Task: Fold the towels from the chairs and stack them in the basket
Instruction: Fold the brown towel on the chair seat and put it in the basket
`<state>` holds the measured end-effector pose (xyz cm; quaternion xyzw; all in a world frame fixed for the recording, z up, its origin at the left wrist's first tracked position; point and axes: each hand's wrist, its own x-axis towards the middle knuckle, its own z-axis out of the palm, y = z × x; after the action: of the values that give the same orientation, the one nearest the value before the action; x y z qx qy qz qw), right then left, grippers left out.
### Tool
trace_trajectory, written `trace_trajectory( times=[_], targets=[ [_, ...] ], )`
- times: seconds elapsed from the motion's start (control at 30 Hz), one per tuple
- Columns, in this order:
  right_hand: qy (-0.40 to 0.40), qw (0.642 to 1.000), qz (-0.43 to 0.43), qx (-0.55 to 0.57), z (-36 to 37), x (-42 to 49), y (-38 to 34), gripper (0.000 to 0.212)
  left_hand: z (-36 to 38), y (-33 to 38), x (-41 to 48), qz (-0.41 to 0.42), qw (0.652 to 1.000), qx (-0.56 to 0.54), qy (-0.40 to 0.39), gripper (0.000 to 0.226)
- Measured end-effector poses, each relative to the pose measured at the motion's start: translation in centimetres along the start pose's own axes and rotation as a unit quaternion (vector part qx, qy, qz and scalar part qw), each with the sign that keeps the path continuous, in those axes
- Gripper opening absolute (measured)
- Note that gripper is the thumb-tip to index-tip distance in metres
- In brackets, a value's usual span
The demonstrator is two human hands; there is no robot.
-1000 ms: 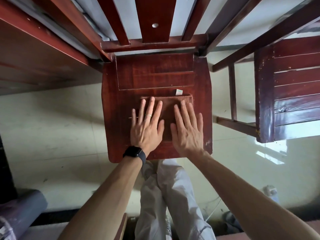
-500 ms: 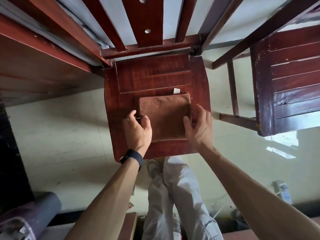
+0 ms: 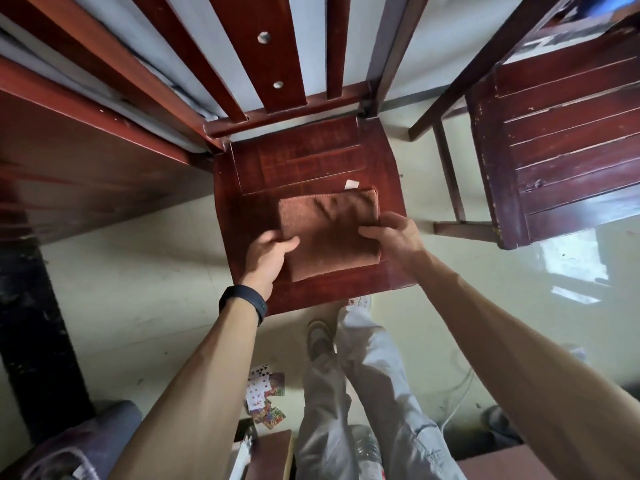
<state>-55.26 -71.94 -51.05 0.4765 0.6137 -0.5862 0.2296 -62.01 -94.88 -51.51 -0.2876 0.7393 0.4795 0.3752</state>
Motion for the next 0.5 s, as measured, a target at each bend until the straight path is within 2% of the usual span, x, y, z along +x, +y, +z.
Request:
trace_trajectory(
  times=[0.13,0.27,0.33,0.5],
  targets=[
    [-0.018,0.997,-0.036,0.058,-4.0,-9.2,-1.5,0.028,-1.5,3.0,-7.5,0.04,0.997,-0.002,-0.059,0.027],
    [0.037,0.992,-0.083,0.083,-8.4,-20.7,-2.2,0.031,-2.3,6.7,-16.7,0.082,0.984,0.049,-0.153,0.038],
    [0.058,0.986,-0.104,0.12,-11.0,-26.5,-2.0,0.027,-2.3,8.0,-21.6,0.104,0.97,0.065,-0.208,0.043],
    [0.104,0.955,-0.137,0.242,-17.4,-39.8,0.9,0.023,1.0,11.1,-33.4,0.141,0.92,0.082,-0.355,0.034]
  ],
)
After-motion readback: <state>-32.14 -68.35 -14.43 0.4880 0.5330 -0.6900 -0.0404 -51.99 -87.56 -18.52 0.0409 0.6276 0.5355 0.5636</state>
